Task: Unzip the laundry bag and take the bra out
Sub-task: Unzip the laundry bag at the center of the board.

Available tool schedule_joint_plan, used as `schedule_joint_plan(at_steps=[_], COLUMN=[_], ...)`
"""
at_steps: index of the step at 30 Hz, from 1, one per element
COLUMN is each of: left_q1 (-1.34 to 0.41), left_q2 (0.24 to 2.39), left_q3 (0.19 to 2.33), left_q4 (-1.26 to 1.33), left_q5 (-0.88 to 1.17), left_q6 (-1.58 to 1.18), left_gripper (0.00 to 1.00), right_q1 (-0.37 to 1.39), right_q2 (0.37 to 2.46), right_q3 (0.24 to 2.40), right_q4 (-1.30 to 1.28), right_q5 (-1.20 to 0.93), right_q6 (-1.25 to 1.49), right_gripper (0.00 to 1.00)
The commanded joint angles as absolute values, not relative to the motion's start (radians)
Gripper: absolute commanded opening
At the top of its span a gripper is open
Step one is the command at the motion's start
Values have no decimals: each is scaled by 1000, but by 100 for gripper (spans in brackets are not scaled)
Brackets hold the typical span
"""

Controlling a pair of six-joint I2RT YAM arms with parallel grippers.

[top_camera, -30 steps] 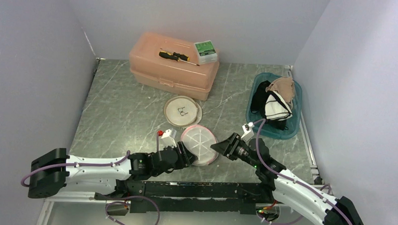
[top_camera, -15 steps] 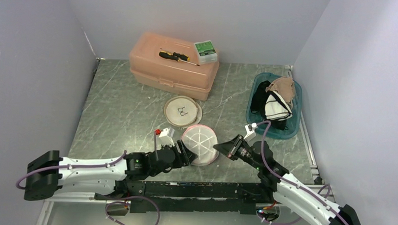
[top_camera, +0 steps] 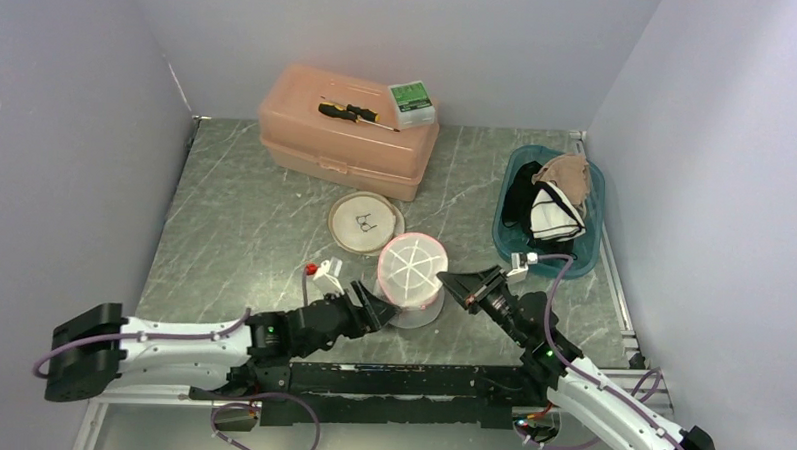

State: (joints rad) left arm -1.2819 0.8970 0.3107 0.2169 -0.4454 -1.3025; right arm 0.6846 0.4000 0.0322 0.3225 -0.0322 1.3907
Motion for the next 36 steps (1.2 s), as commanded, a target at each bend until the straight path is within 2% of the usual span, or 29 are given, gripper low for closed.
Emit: schedule_joint_plan(at_steps=[1,5,9,17,32,34,36], left_q1=[-1309,-1317,-1316,-1314,-1231,-1228,-1227], left_q2=[1031,1119,1155,1198,1309,1325,1339], left_q3=[311,304,339,315,311,307,308], left_q4=[495,640,626,661,874,909,945], left_q5=[-449,-532,-581,-620,-451,-442,-434], left_q6=[-1364,-1393,-1411,-1457,-1376,-1366,-1351], left_gripper=[77,77,76,68,66,59,46], right_q1=[684,685,684,686,685,685,684], right_q2=[410,409,384,304,334,327,323], right_q3=[62,45,48,58,36,37,42], right_q4=[411,405,362,262,304,295,280], right_q5=[43,40,35,35,-64,-65,-71], right_q6=[1461,1483,1469,1425,1421,1414,1400], right_gripper=[0,0,0,0,0,0,0])
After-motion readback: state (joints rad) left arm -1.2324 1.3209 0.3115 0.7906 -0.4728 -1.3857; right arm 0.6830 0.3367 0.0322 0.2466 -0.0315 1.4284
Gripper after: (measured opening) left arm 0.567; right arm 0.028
